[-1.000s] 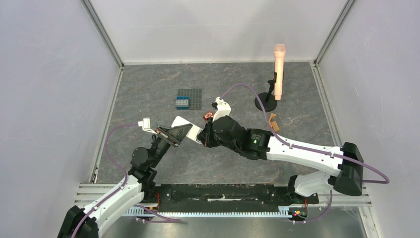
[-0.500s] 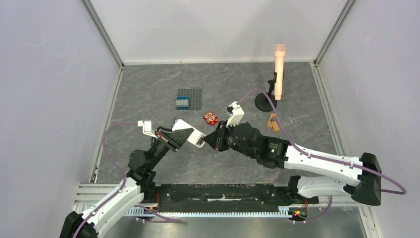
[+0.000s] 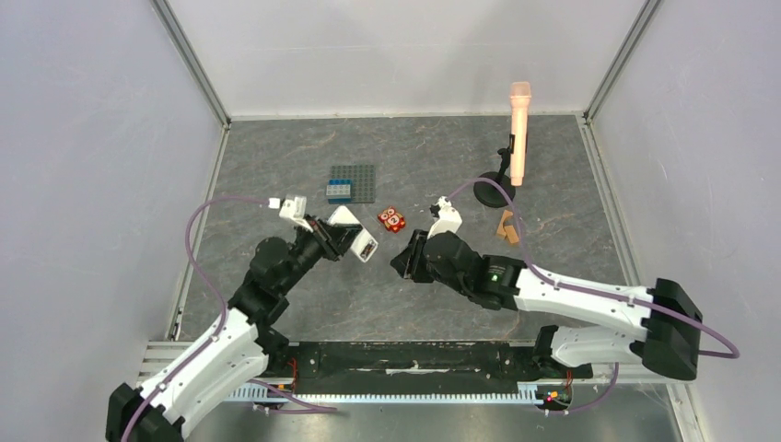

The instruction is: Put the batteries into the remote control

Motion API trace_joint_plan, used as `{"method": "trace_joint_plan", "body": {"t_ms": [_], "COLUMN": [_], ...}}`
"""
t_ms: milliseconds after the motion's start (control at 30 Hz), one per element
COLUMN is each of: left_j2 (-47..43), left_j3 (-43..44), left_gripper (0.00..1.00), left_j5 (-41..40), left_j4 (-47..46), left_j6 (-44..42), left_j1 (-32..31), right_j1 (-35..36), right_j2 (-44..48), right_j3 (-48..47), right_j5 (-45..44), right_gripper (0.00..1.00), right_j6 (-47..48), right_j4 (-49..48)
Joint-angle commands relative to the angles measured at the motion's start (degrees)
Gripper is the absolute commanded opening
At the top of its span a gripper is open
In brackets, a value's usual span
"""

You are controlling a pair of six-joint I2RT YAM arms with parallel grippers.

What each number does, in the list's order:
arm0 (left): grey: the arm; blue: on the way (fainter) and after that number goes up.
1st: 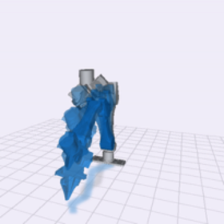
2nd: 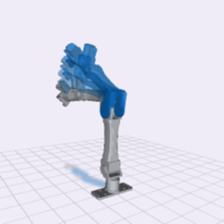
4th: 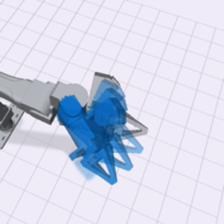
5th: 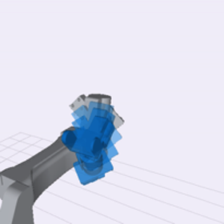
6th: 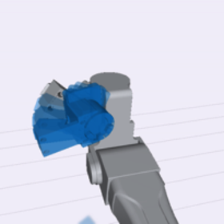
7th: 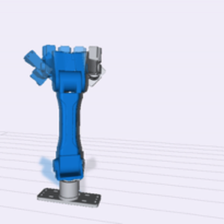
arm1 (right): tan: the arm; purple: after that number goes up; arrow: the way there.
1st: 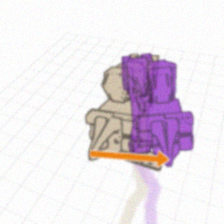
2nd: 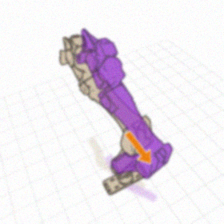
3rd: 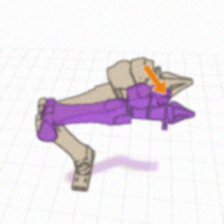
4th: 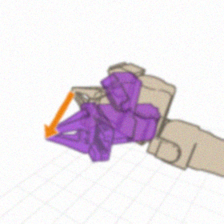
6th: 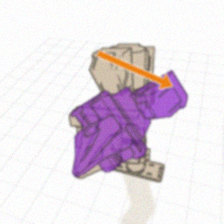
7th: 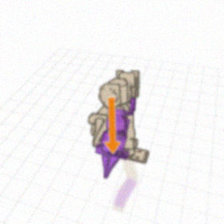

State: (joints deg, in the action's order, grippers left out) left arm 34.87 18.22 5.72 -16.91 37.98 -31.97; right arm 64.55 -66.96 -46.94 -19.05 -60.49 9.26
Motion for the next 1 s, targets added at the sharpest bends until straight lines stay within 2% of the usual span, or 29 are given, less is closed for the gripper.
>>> {"method": "trace_joint_plan", "body": {"t_ms": [0,167,367,533,633,733,800,900,967], "left_j2": [8.19,21.76,31.57,37.19,38.79,37.88,36.51,34.1,32.25], "left_j3": [7.82,14.53,20.21,23.52,24.06,23.91,23.8,23.59,23.21], "left_gripper": [0.02,0.02,0.02,0.02,0.02,0.02,0.02,0.02,0.02], "left_j5": [-3.34,-3.6,-14.54,-22.52,-27.15,-33.04,-35.93,-37.85,-38.82], "left_j4": [11.19,12.81,13.92,13.83,13.74,14.32,15.0,15.84,15.91], "left_j6": [-12.03,-16.56,-22.27,-25.37,-24.45,-22.62,-21.64,-21.06,-20.22], "left_j1": [0.06,-1.88,-8.84,-14.95,-15.92,-15.93,-15.89,-15.93,-15.93], "right_j1": [-1.72,-2.92,-6.76,-8.56,-8.73,-8.83,-8.94,-9.18,-9.17], "right_j2": [-4.78,-7.52,-9.07,-13.14,-16.64,-19.93,-21.03,-22.46,-23.92], "right_j3": [0.85,3.51,8.34,8.74,6.19,2.69,0.99,-1.45,-4.14], "right_j5": [0.37,-0.61,2.31,7.14,8.4,6.8,5.11,2.92,1.64], "right_gripper": [0.34,0.33,0.32,0.33,0.37,0.43,0.5,0.59,0.61], "right_j6": [-4.12,-7.8,-10.72,-10.08,-6.87,-3.03,-2.27,-2.37,-3.08], "right_j4": [1.74,1.39,-1.77,-6.14,-6.7,-3.11,-1.59,0.14,1.77]}}
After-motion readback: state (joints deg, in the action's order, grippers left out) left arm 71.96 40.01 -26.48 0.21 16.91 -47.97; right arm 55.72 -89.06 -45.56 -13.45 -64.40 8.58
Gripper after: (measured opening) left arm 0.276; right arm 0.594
